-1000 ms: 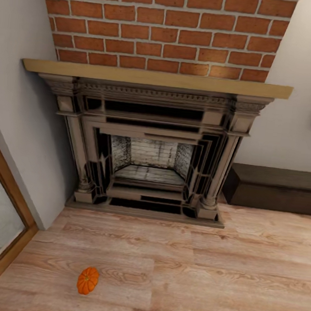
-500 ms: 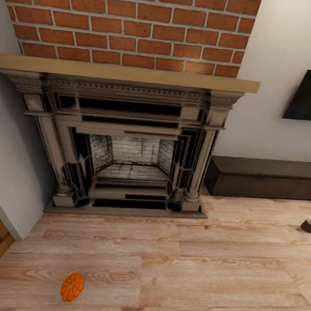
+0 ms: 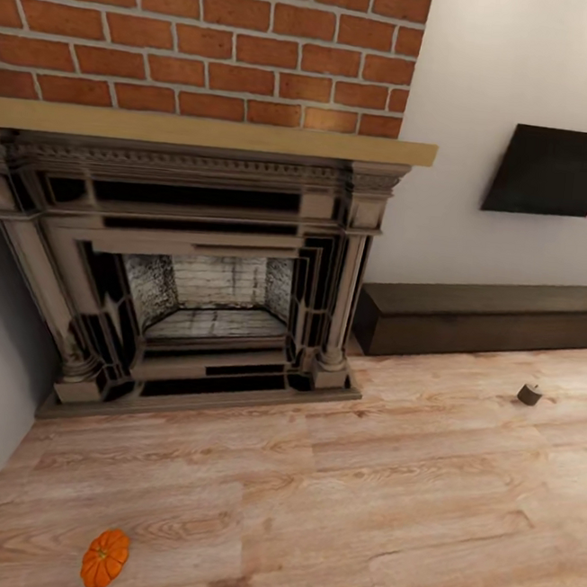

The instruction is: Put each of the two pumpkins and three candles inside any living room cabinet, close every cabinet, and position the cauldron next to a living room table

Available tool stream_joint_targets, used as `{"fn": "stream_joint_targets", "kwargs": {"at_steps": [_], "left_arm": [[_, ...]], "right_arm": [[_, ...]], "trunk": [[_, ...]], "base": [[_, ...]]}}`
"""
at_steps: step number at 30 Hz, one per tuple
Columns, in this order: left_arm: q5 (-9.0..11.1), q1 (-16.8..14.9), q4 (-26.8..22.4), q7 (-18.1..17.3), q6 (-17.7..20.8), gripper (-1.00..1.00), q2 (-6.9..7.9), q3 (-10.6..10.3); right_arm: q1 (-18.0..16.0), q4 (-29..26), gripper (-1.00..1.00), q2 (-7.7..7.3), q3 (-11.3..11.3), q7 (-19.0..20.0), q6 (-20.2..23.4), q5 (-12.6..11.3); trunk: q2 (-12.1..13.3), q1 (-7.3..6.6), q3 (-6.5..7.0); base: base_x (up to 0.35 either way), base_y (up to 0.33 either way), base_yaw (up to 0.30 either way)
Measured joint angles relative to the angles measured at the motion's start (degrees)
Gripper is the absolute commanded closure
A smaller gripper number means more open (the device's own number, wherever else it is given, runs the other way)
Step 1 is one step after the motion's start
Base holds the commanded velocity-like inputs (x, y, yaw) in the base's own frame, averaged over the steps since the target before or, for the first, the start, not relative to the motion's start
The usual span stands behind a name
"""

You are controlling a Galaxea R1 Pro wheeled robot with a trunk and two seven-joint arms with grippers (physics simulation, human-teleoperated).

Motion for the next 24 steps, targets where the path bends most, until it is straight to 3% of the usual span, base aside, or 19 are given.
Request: {"fn": "stream_joint_targets", "kwargs": {"at_steps": [24], "left_arm": [[0.0, 0.0, 0.0, 0.0, 0.0, -1.00, 0.00, 0.0]], "right_arm": [[0.0, 0.0, -1.00, 0.00, 0.0, 0.0, 0.0, 0.0]], "trunk": [[0.0, 0.00, -0.73]], "base": [[0.000, 0.000, -0.261]]}}
